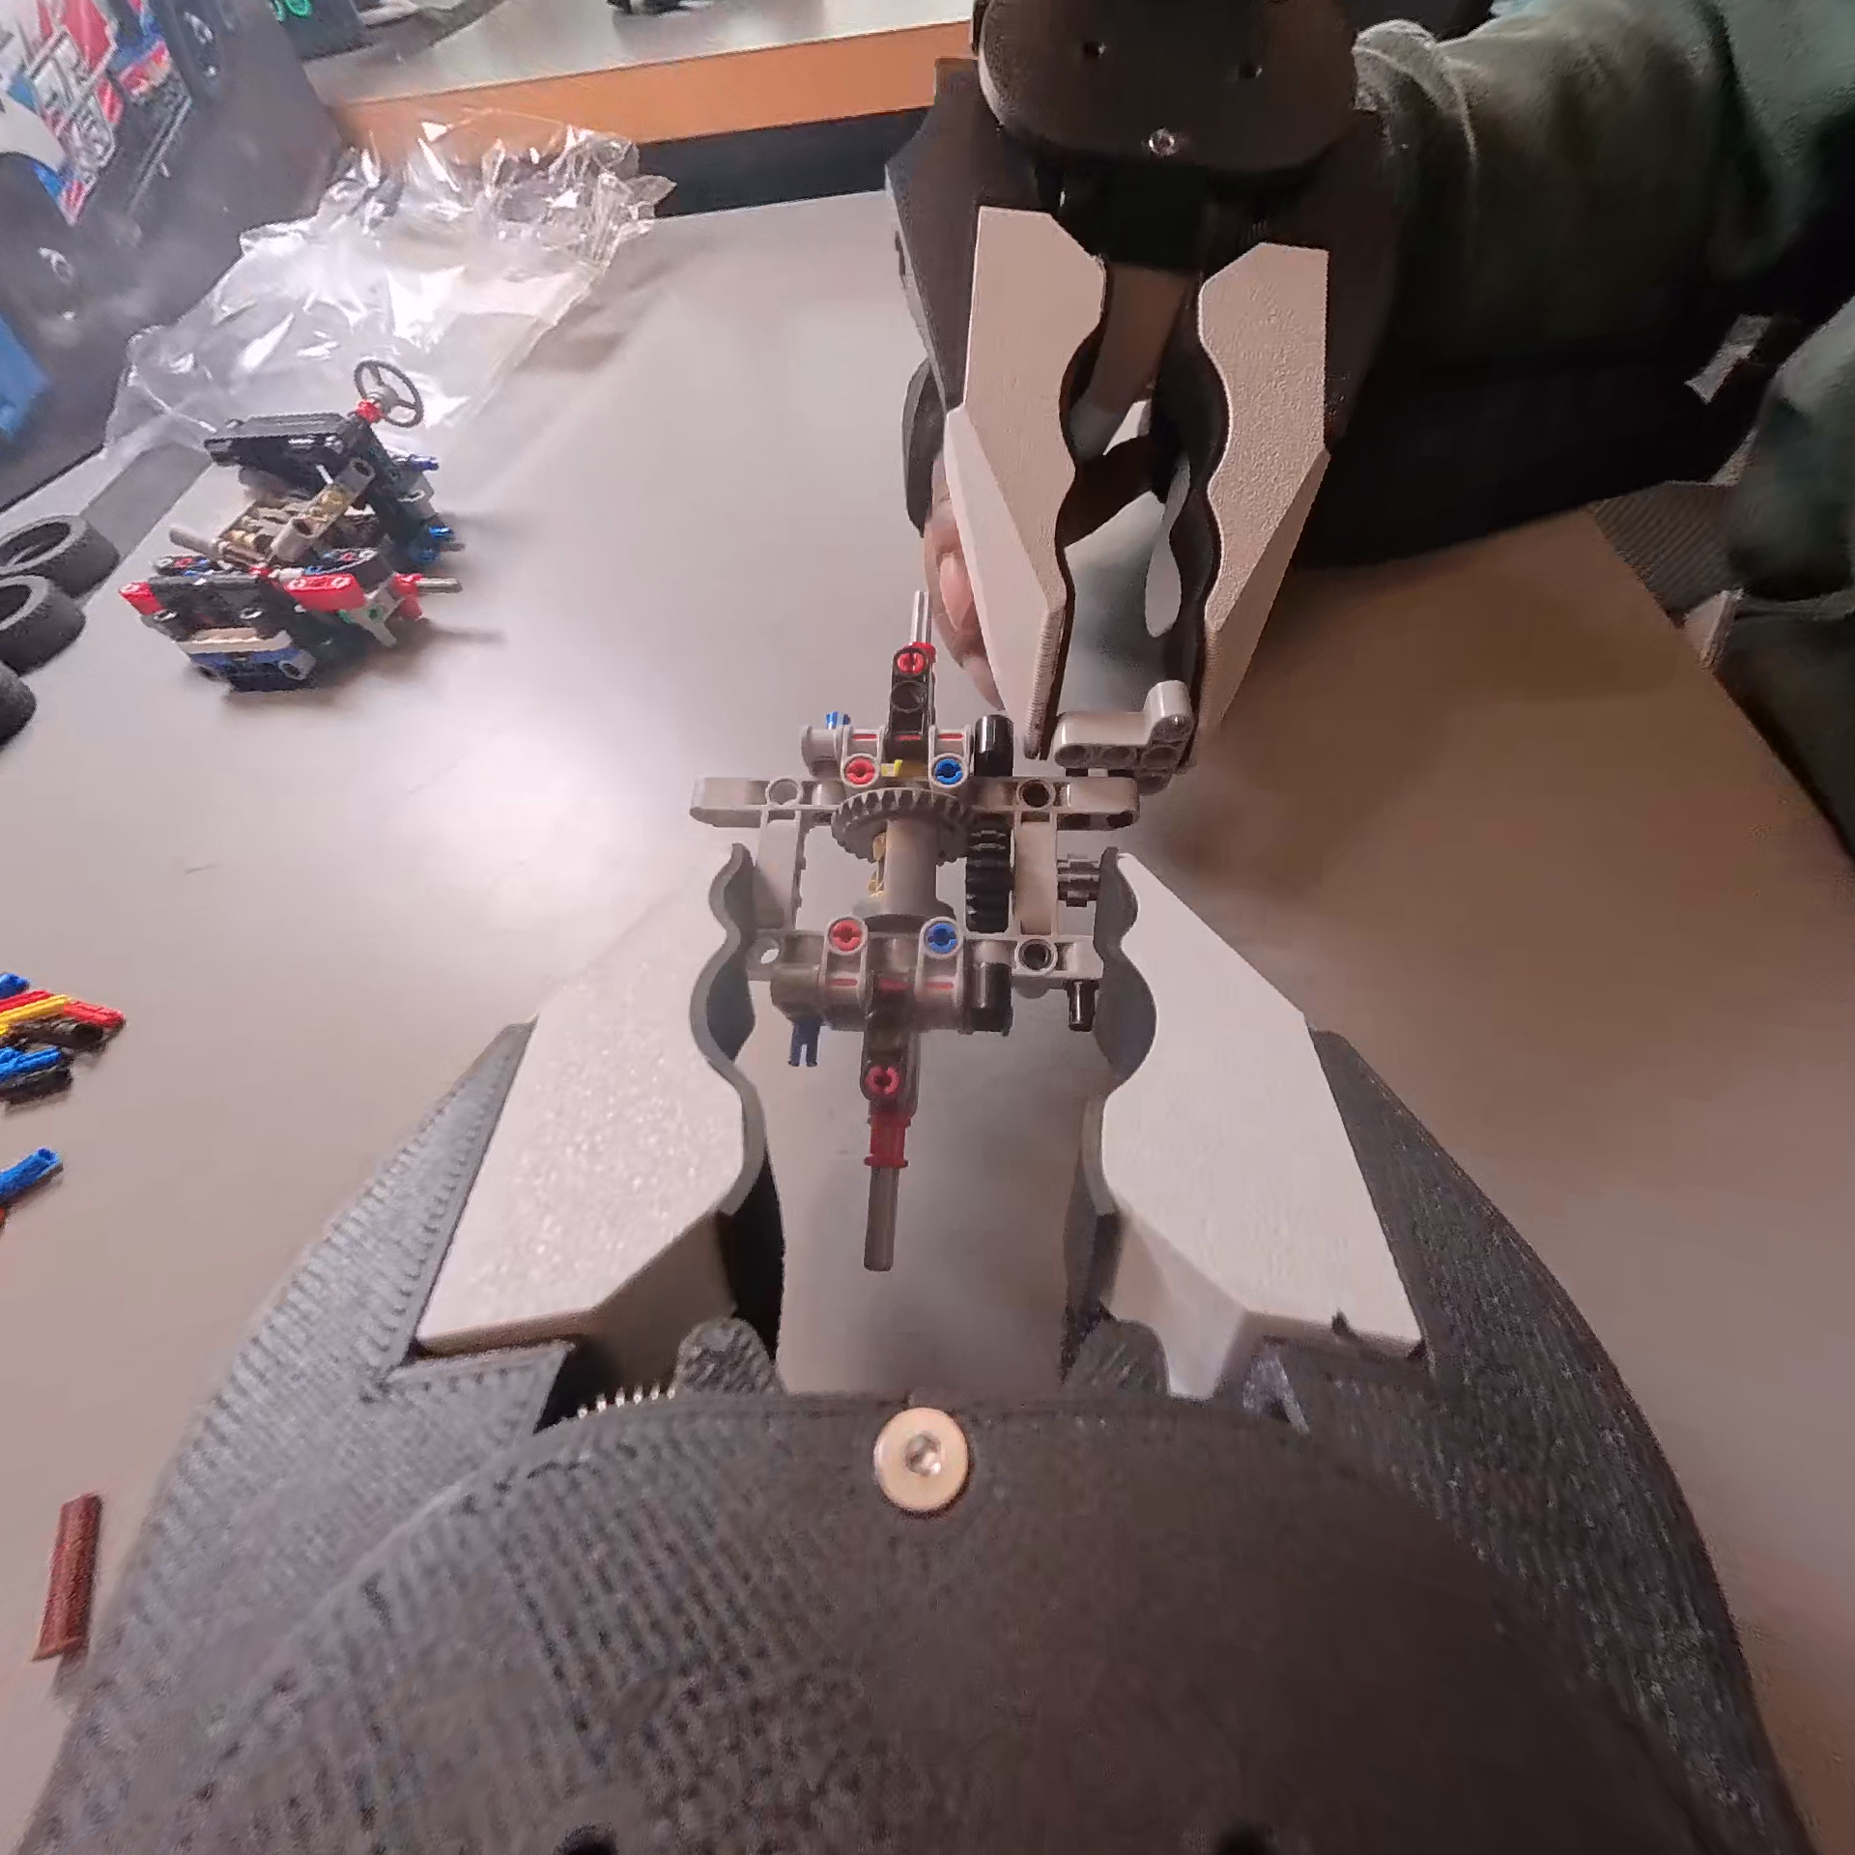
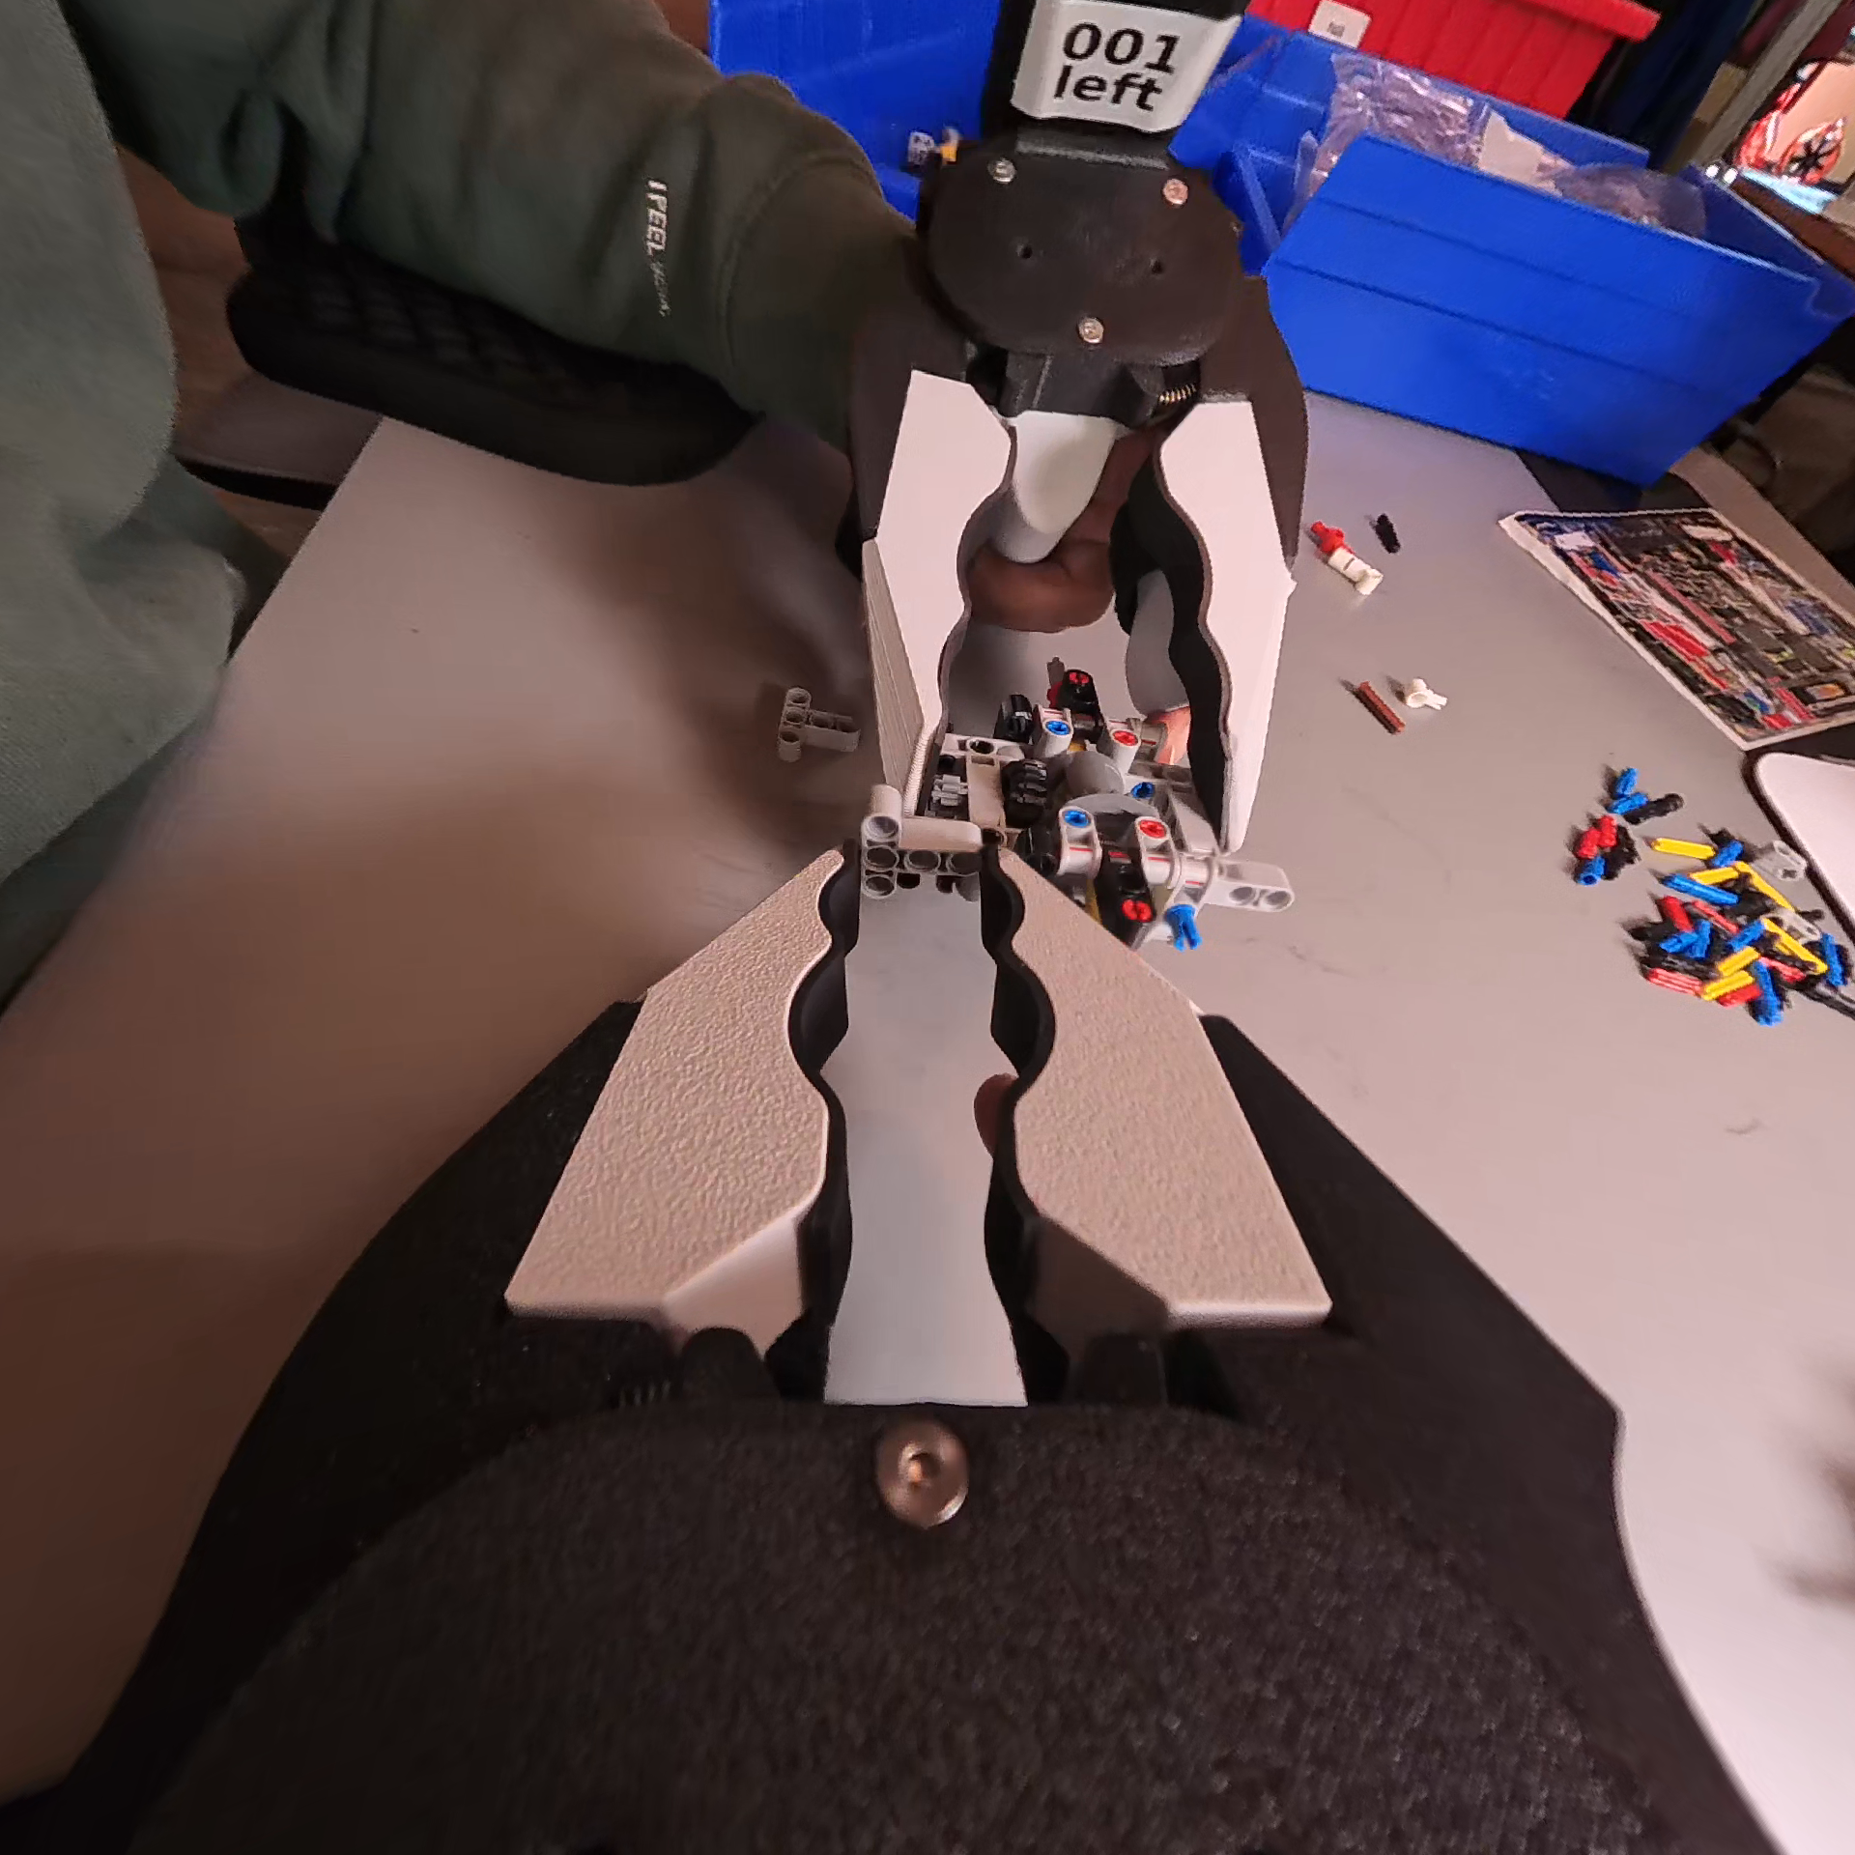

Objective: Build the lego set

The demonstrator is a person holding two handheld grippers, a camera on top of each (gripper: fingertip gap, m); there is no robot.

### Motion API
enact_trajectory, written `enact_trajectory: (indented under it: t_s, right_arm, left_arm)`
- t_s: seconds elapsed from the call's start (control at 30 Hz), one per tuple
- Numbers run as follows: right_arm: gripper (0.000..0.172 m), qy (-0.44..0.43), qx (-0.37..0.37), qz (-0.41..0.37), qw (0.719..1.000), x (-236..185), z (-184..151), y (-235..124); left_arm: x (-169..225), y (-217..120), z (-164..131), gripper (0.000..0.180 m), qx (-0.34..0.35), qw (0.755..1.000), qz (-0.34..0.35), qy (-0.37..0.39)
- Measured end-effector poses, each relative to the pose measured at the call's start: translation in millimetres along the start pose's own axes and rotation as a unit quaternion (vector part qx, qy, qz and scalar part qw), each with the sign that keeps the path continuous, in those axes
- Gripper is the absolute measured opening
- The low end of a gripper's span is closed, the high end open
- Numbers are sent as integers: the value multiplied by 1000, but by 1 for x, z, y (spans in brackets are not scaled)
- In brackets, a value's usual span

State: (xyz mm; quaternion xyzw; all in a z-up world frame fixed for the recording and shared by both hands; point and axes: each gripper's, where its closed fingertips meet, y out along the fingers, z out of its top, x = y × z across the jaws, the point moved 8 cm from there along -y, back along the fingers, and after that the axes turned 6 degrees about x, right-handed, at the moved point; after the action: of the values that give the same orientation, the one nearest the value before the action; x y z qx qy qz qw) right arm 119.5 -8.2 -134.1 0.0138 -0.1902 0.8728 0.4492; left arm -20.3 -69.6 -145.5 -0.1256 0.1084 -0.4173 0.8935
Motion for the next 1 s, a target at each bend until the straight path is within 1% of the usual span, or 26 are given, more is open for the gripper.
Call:
enact_trajectory:
  t_s: [0.27,0.53,0.7,0.83,0.9,1.0]
  right_arm:
    - [22,11,22,-9,1000,7,-1,-7]
    - [22,44,55,0,998,10,-5,-6]
    - [22,79,73,14,994,15,-7,-9]
    - [22,84,53,27,995,16,-8,-5]
    - [22,77,28,34,996,15,-10,-2]
    - [22,72,10,38,997,16,-9,0]
  left_arm:
    - [-3,-6,2,67,13,1000,-7,-22]
    - [-1,-7,6,67,4,999,-1,-50]
    - [-1,-5,10,67,-29,995,10,-91]
    - [-1,-6,9,67,-51,991,0,-127]
    - [-1,-6,9,67,-69,988,-5,-136]
    - [-1,-7,9,67,-87,986,-6,-141]
